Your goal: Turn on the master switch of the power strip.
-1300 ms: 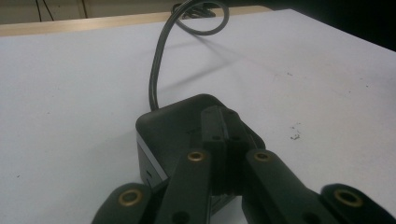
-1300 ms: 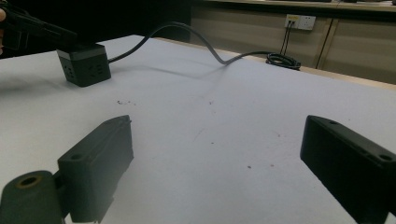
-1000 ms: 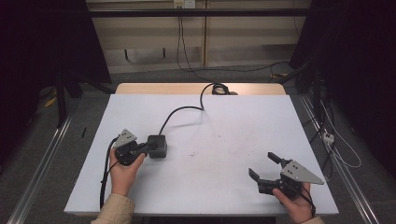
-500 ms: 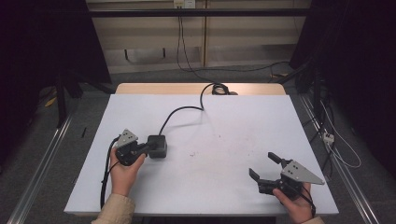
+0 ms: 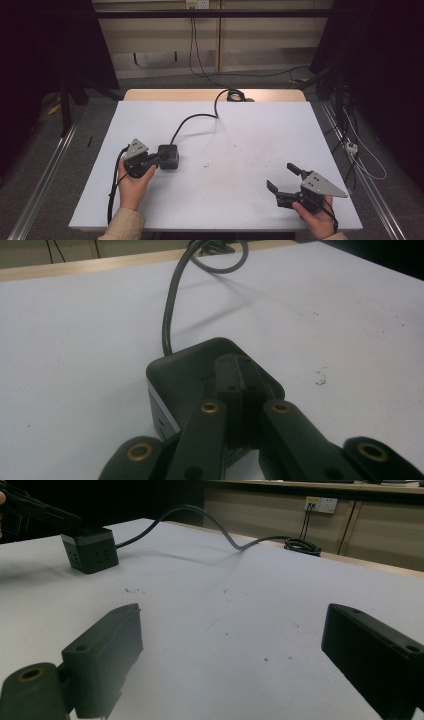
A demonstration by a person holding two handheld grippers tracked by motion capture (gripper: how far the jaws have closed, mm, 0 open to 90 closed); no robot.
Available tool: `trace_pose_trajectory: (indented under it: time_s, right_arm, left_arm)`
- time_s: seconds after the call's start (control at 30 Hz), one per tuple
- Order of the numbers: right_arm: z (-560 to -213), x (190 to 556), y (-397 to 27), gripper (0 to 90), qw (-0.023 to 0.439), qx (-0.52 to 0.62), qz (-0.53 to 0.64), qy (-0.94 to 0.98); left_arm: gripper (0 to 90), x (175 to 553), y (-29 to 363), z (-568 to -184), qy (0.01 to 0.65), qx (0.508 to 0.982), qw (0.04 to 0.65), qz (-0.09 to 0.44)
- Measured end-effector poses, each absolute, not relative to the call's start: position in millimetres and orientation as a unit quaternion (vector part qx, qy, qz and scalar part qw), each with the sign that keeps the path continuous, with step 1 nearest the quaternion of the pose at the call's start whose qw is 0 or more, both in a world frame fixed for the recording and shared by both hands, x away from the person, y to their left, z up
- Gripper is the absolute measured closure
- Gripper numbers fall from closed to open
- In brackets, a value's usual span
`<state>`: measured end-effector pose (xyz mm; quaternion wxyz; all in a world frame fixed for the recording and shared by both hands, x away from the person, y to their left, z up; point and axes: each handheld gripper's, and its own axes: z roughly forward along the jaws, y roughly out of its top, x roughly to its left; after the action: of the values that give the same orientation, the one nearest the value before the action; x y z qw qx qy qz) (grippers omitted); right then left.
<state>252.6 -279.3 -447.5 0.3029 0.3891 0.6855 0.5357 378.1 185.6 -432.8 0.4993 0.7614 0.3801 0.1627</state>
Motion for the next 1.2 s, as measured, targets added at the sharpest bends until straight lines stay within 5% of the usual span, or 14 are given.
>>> trace_pose_trajectory:
  time_s: [1.0,1.2]
  right_arm:
    - [-448.4,255.9,-276.4,8.6,0.298,0.387,0.537,0.688]
    - [-447.9,255.3,-277.4,8.6,0.298,0.389,0.537,0.687]
  left_arm:
    - [90.0,376.4,192.4,-427.7,0.392,0.741,0.526,0.146]
    - [81.1,375.2,193.1,-426.0,0.390,0.740,0.531,0.135]
